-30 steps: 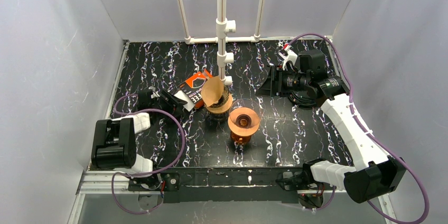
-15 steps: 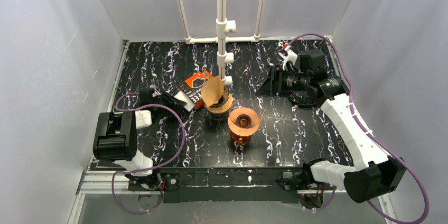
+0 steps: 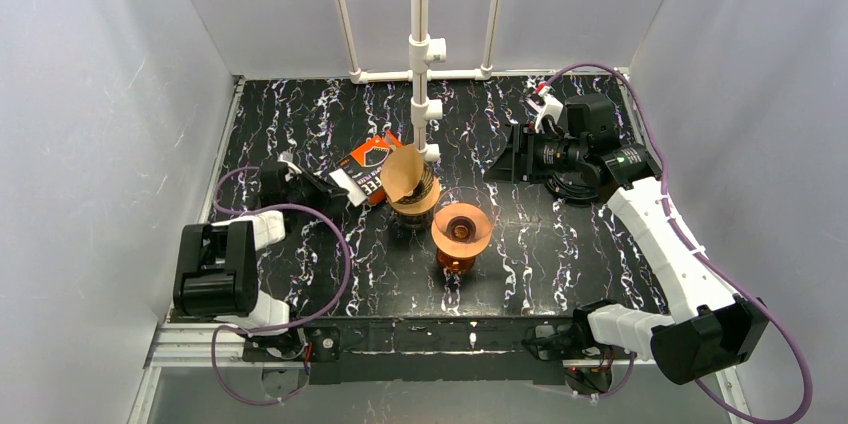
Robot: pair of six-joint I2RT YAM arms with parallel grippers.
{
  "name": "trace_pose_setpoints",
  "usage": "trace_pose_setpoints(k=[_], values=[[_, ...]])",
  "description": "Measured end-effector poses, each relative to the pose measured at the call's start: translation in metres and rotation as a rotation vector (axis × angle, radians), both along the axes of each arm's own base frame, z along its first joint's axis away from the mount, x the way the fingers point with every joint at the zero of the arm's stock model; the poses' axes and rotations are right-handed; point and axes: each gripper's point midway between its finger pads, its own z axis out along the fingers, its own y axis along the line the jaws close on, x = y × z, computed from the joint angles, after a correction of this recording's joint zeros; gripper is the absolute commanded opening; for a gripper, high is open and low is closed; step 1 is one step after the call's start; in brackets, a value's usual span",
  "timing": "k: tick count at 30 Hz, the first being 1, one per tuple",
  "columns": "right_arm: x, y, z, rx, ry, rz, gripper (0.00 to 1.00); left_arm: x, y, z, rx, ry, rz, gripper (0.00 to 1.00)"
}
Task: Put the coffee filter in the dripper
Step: Pick up the coffee filter from the coffee filter holder.
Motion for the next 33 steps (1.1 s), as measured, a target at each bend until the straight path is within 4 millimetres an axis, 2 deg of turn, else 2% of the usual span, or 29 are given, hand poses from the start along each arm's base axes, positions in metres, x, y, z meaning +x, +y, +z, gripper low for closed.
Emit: trace_pose_setpoints(k=[7,14,25,29,33], values=[[0.000,0.000,0.000,0.000,0.000,0.000,0.68,0.003,0.001,0.026,0.028,-0.102,-0.015,0.00],[0.000,0.000,0.000,0.001,0.001,-0.001,0.69,-0.010,0.002,0.039,0.057,-0.163,-0.024,0.00],[-0.002,0.000,0.004,0.009,-0.004,-0.007,0.94,-0.039,0.003,0.077,0.129,-0.250,-0.067,0.00],[-0.002,-0.001,0.008,0.013,-0.012,-0.010,0.98,-0.049,0.004,0.102,0.172,-0.283,-0.088,0.00],[-0.001,-0.001,0.011,0.013,-0.024,-0.016,0.98,-0.058,0.005,0.142,0.204,-0.361,-0.101,0.00]])
